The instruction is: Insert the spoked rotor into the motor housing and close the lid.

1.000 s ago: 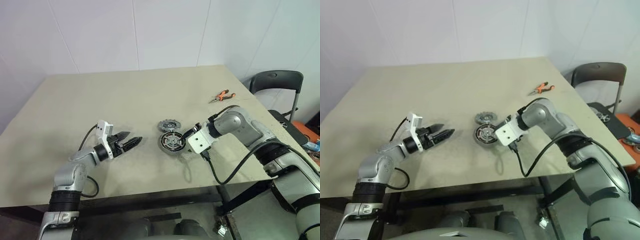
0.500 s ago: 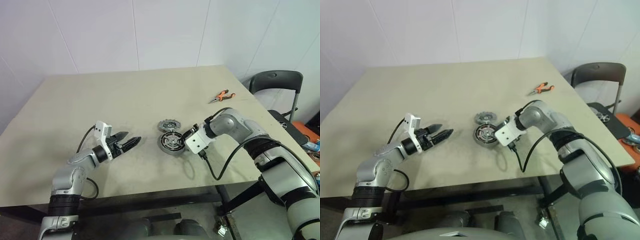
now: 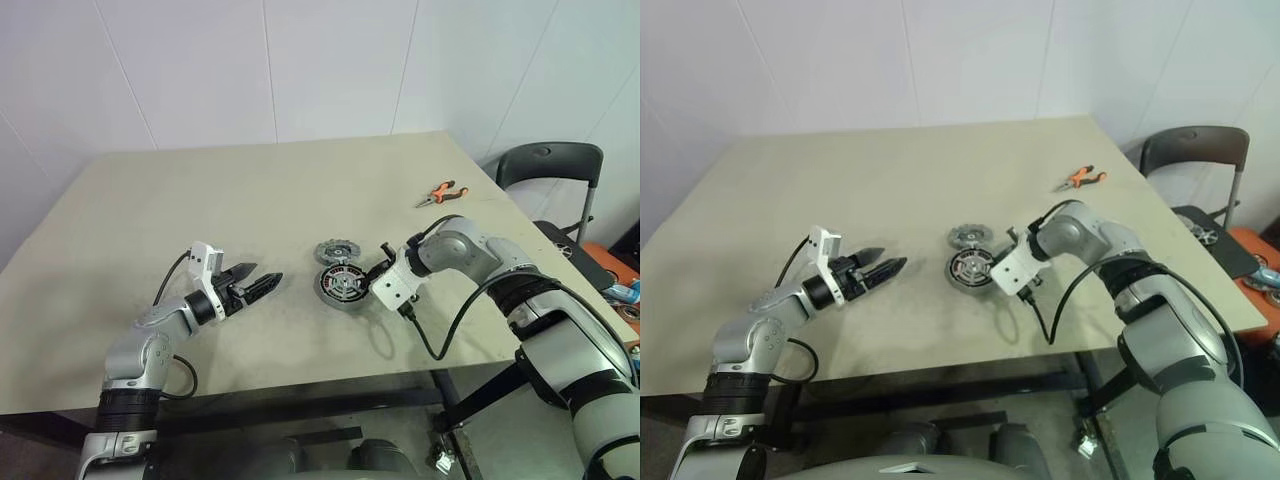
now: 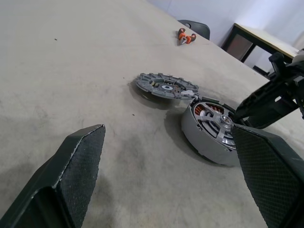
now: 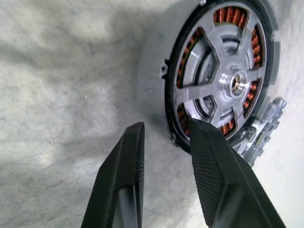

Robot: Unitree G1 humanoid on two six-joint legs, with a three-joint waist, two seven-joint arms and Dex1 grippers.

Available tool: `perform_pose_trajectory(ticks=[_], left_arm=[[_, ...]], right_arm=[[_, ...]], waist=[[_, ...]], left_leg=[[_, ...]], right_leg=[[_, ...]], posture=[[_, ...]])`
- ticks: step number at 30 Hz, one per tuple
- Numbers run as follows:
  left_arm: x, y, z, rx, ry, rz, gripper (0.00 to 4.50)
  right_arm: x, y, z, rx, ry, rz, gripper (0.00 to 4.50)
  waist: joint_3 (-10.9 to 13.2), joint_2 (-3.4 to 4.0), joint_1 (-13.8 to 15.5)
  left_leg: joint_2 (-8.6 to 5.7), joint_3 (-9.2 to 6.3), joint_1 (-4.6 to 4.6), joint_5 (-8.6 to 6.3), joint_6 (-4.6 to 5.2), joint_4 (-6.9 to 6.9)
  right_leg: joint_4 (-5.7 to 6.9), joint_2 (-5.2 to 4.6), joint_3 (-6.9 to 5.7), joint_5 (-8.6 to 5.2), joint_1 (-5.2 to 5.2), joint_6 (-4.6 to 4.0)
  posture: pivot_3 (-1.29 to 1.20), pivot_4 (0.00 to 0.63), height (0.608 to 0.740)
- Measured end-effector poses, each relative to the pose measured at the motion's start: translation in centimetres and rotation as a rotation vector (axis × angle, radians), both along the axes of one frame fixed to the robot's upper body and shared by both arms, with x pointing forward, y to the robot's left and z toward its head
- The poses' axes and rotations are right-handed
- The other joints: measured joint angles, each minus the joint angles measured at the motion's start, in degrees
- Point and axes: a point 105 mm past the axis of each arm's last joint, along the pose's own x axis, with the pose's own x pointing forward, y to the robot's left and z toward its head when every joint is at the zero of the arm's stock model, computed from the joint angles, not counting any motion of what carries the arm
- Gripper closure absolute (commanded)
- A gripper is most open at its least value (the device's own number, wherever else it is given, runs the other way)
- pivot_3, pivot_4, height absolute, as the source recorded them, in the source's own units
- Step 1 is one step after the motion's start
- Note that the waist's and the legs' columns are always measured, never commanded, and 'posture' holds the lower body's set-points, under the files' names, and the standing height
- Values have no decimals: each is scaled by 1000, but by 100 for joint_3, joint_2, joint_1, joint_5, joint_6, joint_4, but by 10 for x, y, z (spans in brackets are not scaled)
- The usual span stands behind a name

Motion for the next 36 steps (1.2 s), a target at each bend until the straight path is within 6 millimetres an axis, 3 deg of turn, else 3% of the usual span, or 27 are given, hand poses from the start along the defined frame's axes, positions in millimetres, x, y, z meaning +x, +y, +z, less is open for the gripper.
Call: perform_pose_trajectory(ticks=[3, 16, 26, 32, 36], left_arm=[[0, -1, 0, -5, 0, 1, 0], [3, -5, -1, -23, 2, -2, 0], [9, -10, 0, -27, -6, -23, 0], [8, -19, -4, -35, 7, -49, 0], [9, -19, -5, -35, 8, -45, 0]], right_arm=[[-1, 2, 1, -21, -3, 26, 4388], [-2, 6, 3, -48, 45, -4, 4423], [-44, -16, 25, -90, 395, -236, 4423], [-46, -8, 23, -52, 451, -325, 4423], [-39, 12, 12, 17, 509, -422, 4423]], waist=[[0, 0, -14], [3, 4, 6], [4, 5, 26], [5, 5, 9], [4, 5, 6]], left_leg=[[7, 0, 12, 0, -1, -5], [6, -1, 8, 2, -3, -9], [6, -2, -24, -4, 4, -7], [7, -1, -37, -4, 5, -6], [7, -1, -41, -3, 4, -4]], right_leg=[[-1, 4, -1, -1, 10, -1], [-4, 5, -1, 0, 5, 0], [-17, 0, -6, 8, -15, 16], [-17, -1, -5, 8, -27, 17], [-15, -1, -5, 10, -32, 17]], posture=[[0, 0, 740], [0, 0, 740], [0, 0, 740], [0, 0, 740], [0, 0, 740]])
